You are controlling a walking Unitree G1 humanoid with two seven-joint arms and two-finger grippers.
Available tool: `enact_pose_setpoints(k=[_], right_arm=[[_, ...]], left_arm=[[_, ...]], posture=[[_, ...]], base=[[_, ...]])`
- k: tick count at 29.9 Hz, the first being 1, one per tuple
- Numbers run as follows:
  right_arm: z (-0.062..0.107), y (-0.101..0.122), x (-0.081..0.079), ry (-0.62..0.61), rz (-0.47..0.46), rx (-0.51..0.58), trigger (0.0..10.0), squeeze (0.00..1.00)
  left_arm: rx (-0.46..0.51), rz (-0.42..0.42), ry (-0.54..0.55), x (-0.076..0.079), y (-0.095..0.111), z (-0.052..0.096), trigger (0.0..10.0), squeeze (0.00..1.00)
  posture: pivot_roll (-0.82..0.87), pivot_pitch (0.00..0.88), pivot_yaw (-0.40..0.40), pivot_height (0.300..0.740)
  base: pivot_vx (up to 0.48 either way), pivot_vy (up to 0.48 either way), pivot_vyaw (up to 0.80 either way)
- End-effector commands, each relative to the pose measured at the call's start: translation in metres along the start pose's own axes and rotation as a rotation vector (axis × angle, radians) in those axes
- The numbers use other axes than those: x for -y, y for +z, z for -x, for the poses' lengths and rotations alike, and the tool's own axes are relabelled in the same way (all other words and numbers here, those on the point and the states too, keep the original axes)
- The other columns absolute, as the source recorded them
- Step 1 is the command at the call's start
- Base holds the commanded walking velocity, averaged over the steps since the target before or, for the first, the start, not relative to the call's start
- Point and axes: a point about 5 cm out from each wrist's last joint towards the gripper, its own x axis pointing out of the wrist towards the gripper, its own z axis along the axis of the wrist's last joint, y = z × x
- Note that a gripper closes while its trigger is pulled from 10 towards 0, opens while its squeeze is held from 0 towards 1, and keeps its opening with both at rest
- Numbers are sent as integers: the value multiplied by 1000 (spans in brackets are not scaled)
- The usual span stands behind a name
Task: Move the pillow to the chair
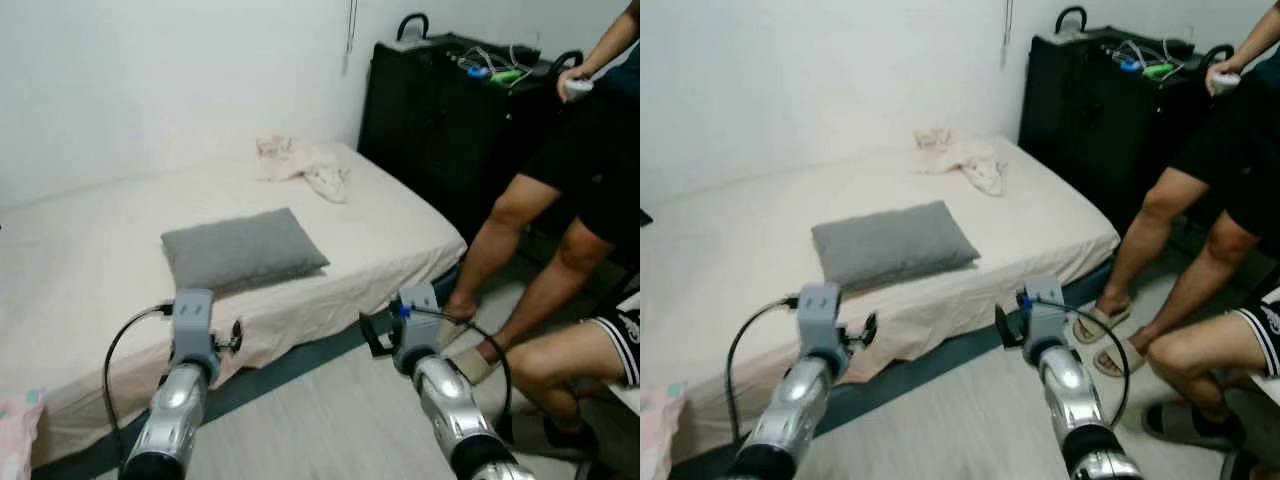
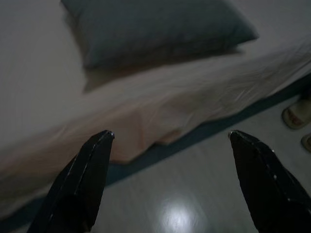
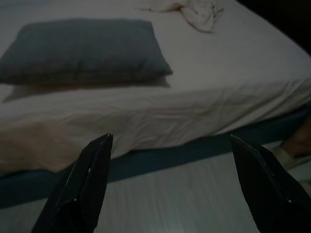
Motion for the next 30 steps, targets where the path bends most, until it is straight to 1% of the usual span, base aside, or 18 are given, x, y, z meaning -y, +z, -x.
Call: enact_pose_setpoints(k=[1, 2, 4, 5, 7, 9, 16, 22, 30], right_arm=[[12, 4, 5, 3, -13, 65, 10000, 0], [12, 4, 5, 3, -13, 65, 10000, 0], [25, -1, 5, 2, -14, 67, 10000, 0], [25, -1, 5, 2, -14, 67, 10000, 0], [32, -1, 3, -3, -13, 73, 10000, 0], [34, 0, 3, -13, -7, 76, 10000, 0], [39, -2, 8, -45, -24, 54, 10000, 0], [40, 0, 8, -49, -26, 49, 10000, 0], [42, 1, 6, -49, -30, 38, 10000, 0]], left_arm=[[58, -13, -43, 1, 7, 11, 10000, 0], [58, -13, -43, 1, 7, 11, 10000, 0], [60, -4, -68, 5, 3, 23, 10000, 0], [60, -4, -68, 5, 3, 23, 10000, 0], [55, 7, -92, 11, 0, 32, 10000, 0], [51, 14, -115, 17, -3, 37, 10000, 0], [56, 29, -160, 23, 1, 43, 10000, 0], [56, 37, -170, 26, 3, 45, 10000, 0], [40, 51, -182, 27, 4, 47, 10000, 0]], posture=[[-23, 75, 7, 740], [-23, 75, 7, 740], [-22, 90, 9, 740], [-22, 90, 9, 740], [-26, 97, 12, 740], [-27, 100, 11, 740], [-30, 107, 15, 740], [-32, 109, 17, 740], [-36, 110, 19, 740]], base=[[0, 0, 0], [0, 0, 0], [0, 0, 0], [0, 0, 0], [0, 0, 0], [0, 0, 0], [0, 0, 0], [0, 0, 0], [267, 0, 0]])
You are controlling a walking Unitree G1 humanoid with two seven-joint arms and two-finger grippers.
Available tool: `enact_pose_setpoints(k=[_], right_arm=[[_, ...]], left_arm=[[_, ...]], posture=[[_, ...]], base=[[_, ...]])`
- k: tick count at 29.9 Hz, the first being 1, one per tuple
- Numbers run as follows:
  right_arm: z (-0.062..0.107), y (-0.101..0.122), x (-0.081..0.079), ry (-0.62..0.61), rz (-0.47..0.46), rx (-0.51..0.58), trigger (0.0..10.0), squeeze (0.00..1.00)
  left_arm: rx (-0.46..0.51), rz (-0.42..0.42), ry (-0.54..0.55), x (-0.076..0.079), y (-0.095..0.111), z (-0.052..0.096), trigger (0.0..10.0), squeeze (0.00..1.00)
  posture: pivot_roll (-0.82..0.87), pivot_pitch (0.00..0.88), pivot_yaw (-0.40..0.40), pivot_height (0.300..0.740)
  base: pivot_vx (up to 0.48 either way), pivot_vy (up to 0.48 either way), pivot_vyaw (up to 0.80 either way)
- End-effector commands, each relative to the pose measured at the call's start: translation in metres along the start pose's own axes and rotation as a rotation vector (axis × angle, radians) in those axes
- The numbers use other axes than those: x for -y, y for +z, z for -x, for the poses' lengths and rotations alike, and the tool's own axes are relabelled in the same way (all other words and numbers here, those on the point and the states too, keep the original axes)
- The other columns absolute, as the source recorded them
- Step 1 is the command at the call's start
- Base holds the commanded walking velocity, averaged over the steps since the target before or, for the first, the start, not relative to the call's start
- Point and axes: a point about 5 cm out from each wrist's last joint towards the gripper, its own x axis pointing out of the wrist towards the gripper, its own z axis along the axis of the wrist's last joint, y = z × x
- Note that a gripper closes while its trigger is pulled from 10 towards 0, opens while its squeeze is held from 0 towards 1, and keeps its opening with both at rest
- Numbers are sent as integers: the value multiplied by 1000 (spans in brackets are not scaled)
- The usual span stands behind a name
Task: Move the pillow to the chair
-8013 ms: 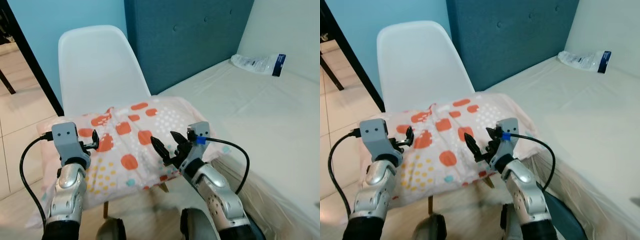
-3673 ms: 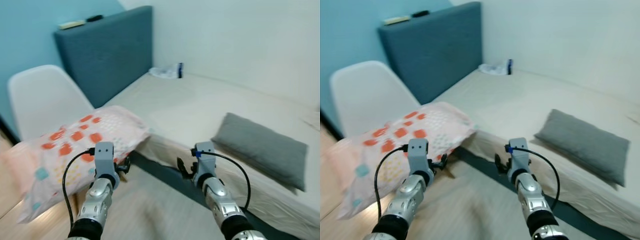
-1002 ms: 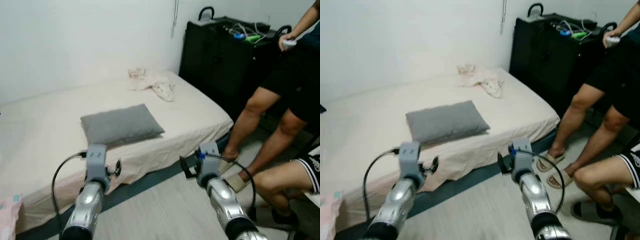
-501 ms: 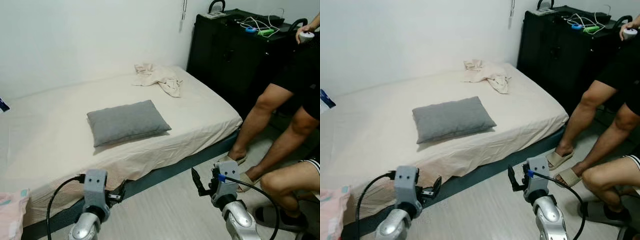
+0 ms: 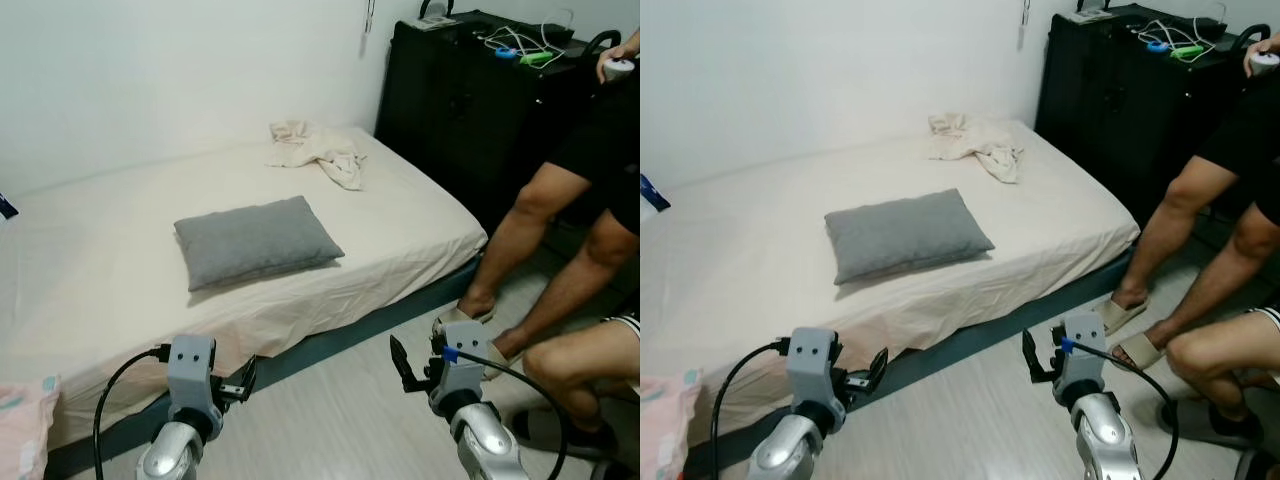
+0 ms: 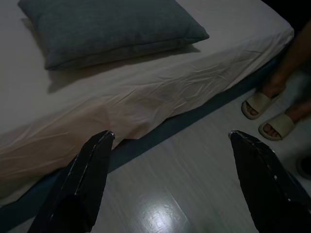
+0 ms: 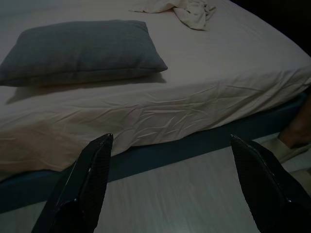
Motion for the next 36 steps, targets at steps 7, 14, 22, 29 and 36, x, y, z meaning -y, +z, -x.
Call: enact_pose_setpoints(k=[7, 14, 22, 29, 36], right_arm=[[2, -2, -2, 1, -16, -19, 10000, 0], [2, -2, -2, -4, -17, -29, 10000, 0], [2, -2, -2, -6, -10, -36, 10000, 0], [3, -2, -2, -7, -8, -42, 10000, 0], [2, -2, -2, -6, -8, -46, 10000, 0]], left_arm=[[-19, 16, -12, 2, -1, 2, 10000, 0], [-26, 16, -16, 3, 0, 2, 10000, 0], [-33, 15, -25, 5, 0, 1, 10000, 0], [-37, 15, -30, 5, -1, 1, 10000, 0], [-39, 15, -34, 6, -1, 0, 10000, 0]], posture=[[-36, 111, 17, 740], [-38, 111, 17, 740], [-40, 104, 18, 740], [-44, 98, 16, 740], [-49, 97, 17, 740]], base=[[275, 0, 0], [294, 0, 0], [296, 0, 0], [303, 0, 0], [312, 0, 0]])
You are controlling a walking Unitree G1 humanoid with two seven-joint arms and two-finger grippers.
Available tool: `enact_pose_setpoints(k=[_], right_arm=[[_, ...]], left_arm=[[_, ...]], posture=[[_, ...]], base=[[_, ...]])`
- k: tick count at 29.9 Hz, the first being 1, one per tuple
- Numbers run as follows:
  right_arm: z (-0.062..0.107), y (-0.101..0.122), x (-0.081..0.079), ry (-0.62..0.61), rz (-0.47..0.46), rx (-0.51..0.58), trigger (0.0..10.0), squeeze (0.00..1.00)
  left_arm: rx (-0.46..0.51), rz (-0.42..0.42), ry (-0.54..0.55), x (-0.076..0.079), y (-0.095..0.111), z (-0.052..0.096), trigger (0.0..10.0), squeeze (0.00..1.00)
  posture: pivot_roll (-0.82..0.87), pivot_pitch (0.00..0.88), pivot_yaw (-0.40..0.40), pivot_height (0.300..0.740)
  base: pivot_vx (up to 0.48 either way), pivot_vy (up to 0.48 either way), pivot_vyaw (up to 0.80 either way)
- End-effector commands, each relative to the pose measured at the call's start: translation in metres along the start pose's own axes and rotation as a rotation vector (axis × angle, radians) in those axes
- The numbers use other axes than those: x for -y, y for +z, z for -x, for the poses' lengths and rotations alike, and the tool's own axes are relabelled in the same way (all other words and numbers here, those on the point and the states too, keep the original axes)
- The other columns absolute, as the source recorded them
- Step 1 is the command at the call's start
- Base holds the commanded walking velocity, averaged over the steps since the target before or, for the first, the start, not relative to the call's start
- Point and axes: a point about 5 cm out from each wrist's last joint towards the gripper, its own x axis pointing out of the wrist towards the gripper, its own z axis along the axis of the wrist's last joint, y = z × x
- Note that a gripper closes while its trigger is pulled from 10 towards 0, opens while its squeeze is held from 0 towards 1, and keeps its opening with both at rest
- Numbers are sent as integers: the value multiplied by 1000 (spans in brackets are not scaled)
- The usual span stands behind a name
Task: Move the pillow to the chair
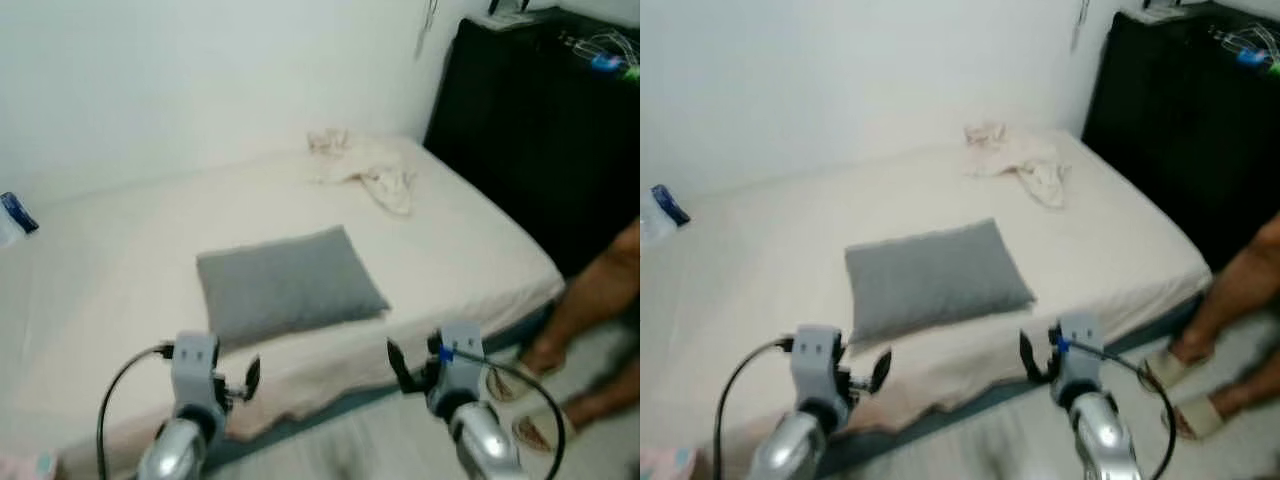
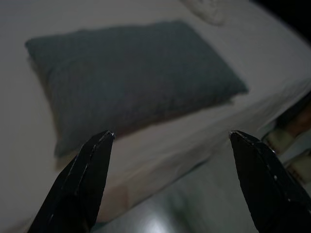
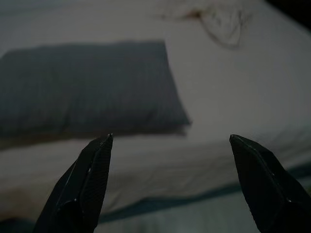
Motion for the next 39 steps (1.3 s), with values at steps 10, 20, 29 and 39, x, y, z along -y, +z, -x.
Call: enact_pose_setpoints(k=[10, 20, 29, 39], right_arm=[[1, -4, -5, 12, -15, -22, 10000, 0], [0, -5, -5, 17, -11, -31, 10000, 0], [0, -5, -6, 19, -7, -36, 10000, 0], [0, -1, -8, 55, 0, -1, 10000, 0]], left_arm=[[-39, 4, 32, -9, -7, 6, 10000, 0], [-43, 13, 58, -11, -7, 4, 10000, 0], [-47, 20, 91, -15, -6, 2, 10000, 0], [-39, 13, 89, -15, -4, 0, 10000, 0]], posture=[[-50, 102, 18, 740], [-50, 105, 19, 740], [-53, 106, 22, 740], [-51, 94, 22, 740]], base=[[312, 0, 0], [279, 0, 0], [0, 0, 0], [0, 0, 320]])
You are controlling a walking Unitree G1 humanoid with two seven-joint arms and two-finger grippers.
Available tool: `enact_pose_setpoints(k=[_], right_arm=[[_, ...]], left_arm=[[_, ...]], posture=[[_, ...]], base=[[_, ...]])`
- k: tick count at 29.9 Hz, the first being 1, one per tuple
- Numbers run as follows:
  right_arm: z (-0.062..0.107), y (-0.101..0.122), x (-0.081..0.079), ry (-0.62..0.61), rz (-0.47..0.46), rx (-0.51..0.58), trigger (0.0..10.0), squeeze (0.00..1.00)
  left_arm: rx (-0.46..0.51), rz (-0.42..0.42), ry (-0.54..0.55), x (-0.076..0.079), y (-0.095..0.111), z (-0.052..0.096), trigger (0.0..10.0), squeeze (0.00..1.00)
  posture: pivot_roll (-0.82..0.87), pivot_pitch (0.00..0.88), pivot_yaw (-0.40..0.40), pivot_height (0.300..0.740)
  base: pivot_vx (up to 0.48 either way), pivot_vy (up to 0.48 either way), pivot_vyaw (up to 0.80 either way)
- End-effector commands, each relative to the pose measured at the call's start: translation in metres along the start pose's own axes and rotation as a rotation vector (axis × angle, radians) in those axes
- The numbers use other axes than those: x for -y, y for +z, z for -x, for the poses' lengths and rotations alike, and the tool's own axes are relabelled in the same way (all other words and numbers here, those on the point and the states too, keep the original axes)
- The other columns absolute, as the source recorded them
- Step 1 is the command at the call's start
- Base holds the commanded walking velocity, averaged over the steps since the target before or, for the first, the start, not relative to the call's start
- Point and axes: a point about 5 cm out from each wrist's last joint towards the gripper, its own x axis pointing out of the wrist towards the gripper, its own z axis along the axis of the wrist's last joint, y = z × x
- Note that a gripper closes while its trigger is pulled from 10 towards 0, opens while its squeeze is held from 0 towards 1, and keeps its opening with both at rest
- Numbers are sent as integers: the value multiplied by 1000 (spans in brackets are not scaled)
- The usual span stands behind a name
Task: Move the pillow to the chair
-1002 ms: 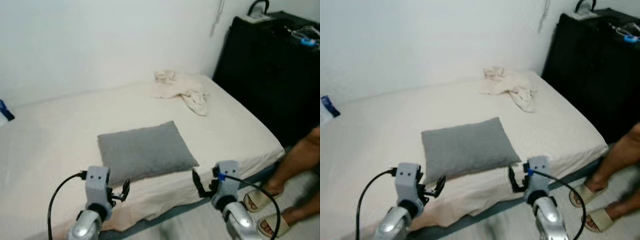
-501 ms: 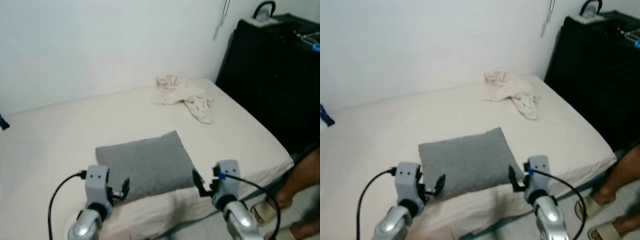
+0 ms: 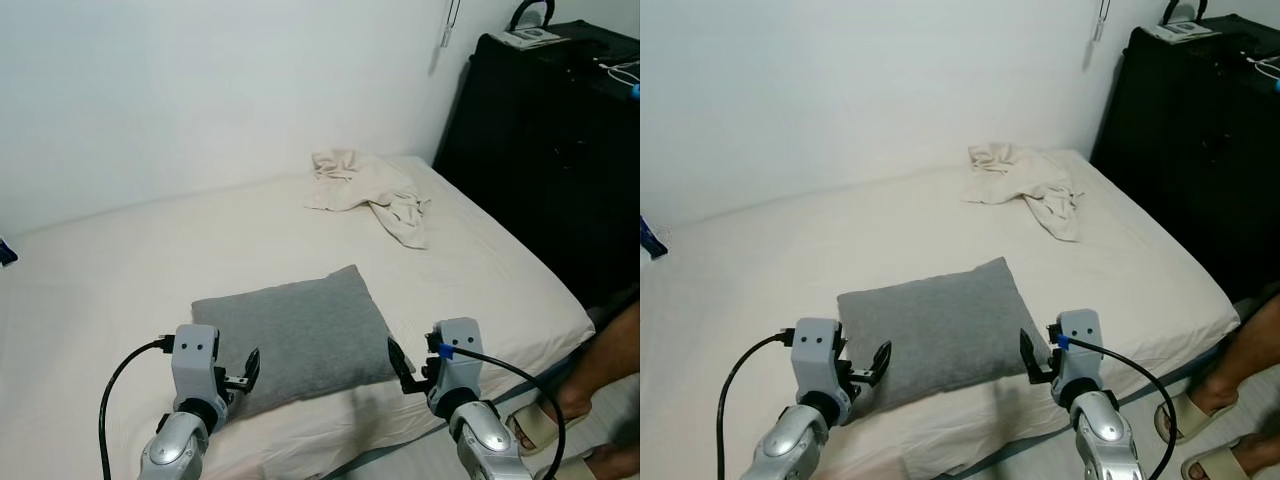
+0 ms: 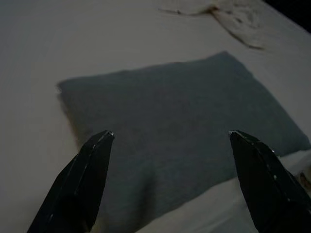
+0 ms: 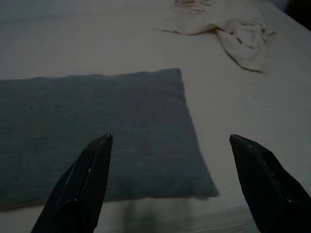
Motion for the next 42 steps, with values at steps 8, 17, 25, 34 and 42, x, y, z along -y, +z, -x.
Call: enact_pose_setpoints(k=[8, 17, 25, 34, 42], right_arm=[[-1, 0, -4, 22, 1, 11, 10000, 0], [-2, -4, -1, -15, -16, -14, 10000, 0], [-1, -5, -1, -13, -17, -19, 10000, 0], [-1, -6, 0, -30, -23, -28, 10000, 0], [0, -6, 0, -38, -30, -30, 10000, 0]], left_arm=[[-43, -6, -5, -3, -9, 1, 10000, 0], [-47, -19, -38, 2, -9, 0, 10000, 0], [-51, -55, -66, 6, -9, 0, 10000, 0], [-50, -88, -78, 8, -8, 0, 10000, 0], [-43, -96, -84, 9, -7, 0, 10000, 0]], posture=[[-52, 86, 23, 740], [-56, 84, 28, 740], [-58, 89, 28, 740], [-54, 95, 27, 740], [-53, 97, 32, 740]], base=[[0, 0, 795], [0, 0, 442], [0, -244, 0], [0, -48, 0], [0, 0, 0]])
